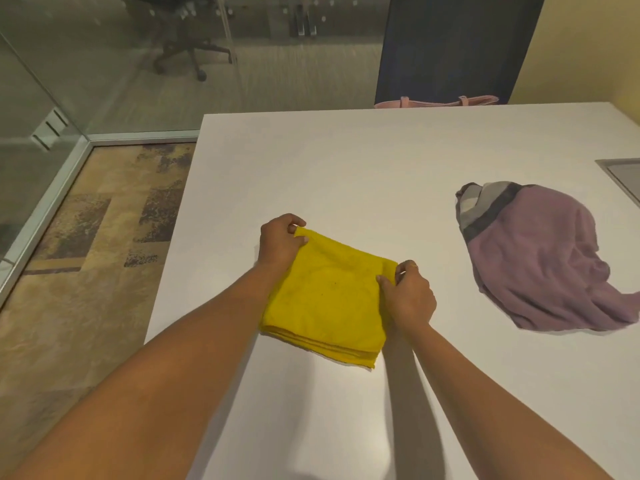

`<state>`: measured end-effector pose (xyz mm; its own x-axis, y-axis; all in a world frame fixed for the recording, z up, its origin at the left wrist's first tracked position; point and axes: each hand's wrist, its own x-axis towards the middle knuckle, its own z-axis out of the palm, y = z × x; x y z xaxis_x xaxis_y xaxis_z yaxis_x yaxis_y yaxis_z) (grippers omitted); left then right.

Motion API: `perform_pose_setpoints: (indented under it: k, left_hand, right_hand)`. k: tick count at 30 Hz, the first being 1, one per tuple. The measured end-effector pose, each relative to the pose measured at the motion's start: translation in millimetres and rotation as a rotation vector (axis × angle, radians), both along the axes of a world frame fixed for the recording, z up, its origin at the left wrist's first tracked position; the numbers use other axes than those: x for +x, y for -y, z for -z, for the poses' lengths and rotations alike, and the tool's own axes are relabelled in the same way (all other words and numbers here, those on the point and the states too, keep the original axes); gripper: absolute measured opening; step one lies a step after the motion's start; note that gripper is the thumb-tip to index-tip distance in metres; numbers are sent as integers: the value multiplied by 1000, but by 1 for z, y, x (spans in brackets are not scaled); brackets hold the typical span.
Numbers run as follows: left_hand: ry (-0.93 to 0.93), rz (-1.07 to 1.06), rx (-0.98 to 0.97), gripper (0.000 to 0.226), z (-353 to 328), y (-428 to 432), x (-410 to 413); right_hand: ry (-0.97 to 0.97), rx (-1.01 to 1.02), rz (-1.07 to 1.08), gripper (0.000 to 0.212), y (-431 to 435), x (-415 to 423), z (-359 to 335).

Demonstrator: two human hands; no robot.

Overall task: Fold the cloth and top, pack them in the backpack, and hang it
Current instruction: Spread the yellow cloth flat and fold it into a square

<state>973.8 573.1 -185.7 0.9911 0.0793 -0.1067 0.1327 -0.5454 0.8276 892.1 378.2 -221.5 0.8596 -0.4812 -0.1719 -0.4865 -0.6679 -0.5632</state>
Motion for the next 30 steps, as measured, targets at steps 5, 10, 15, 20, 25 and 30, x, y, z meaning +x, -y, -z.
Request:
perform_pose_setpoints:
  k: [5,10,15,20,25,30]
  left_hand:
    - [130,42,343,28,11,5,-6]
    - [453,300,544,30,29,2,-33]
    - [251,557,765,63,49,-5,-42]
    - [173,568,787,88,66,-19,-44]
    - [78,494,754,77,62,-15,-58]
    - [181,366,693,56,49,-5,-59]
  right_hand:
    - [81,-28,77,38,-2,-3,4]
    - [278,-217,-10,17,-19,-2,2]
    - [253,-137,-361,35,-40,3,16]
    - [188,-291,-587,65,-36,-5,45]
    - [188,-301,-755,78,-18,9,39]
    - [46,-244,-970,83,10,34,19]
